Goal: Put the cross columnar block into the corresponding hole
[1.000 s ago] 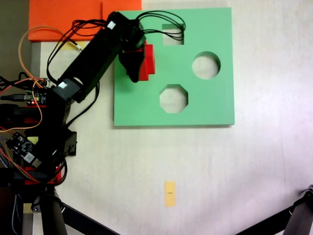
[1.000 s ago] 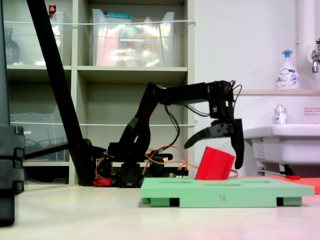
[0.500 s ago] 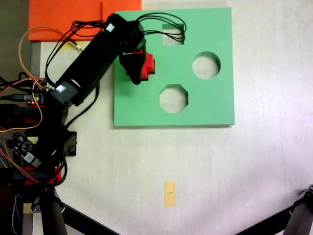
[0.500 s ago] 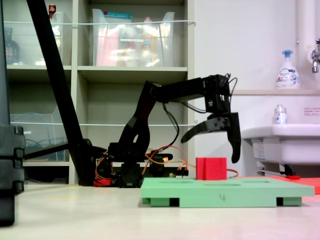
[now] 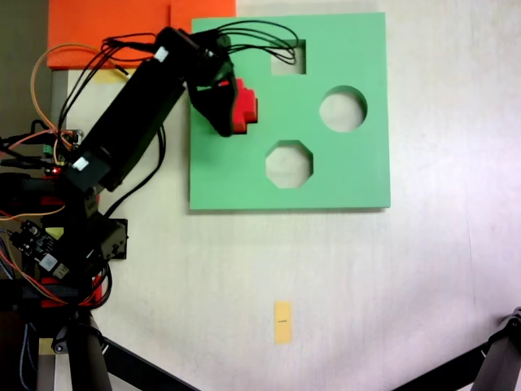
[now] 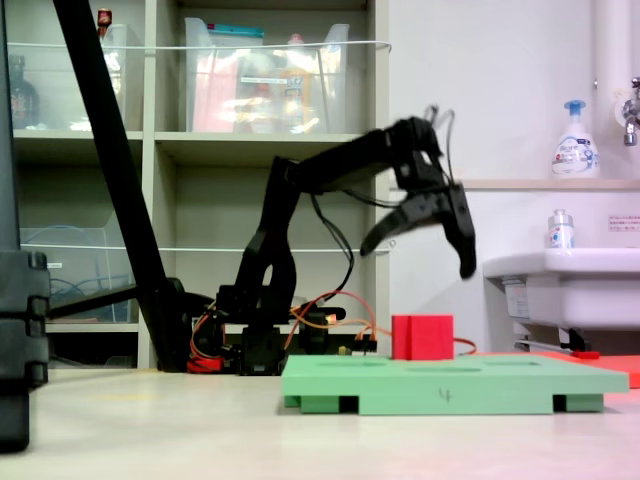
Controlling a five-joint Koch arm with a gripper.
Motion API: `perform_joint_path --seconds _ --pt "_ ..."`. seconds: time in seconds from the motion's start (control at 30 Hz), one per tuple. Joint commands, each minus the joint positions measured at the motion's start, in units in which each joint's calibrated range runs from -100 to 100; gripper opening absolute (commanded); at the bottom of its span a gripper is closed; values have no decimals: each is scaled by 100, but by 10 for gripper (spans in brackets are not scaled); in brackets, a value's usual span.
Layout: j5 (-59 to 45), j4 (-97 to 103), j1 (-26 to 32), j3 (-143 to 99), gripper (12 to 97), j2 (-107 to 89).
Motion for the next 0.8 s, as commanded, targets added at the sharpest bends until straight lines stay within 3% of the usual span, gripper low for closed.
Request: perform_joint_path --seconds 0.0,0.3,0.47,0.57,0.67,0.77 --pt "-493 -9 -39 455 746 -1619" --pt "-3702 97 -982 96 714 -5376" --pt "-4630 424 -1744 96 546 -6577" --pt "-5504 521 -2349 -263 534 -6758" --pt "-5719 1724 -2789 -1888 532 -7526" --pt "-5998 4112 -2755 -4580 528 -8071"
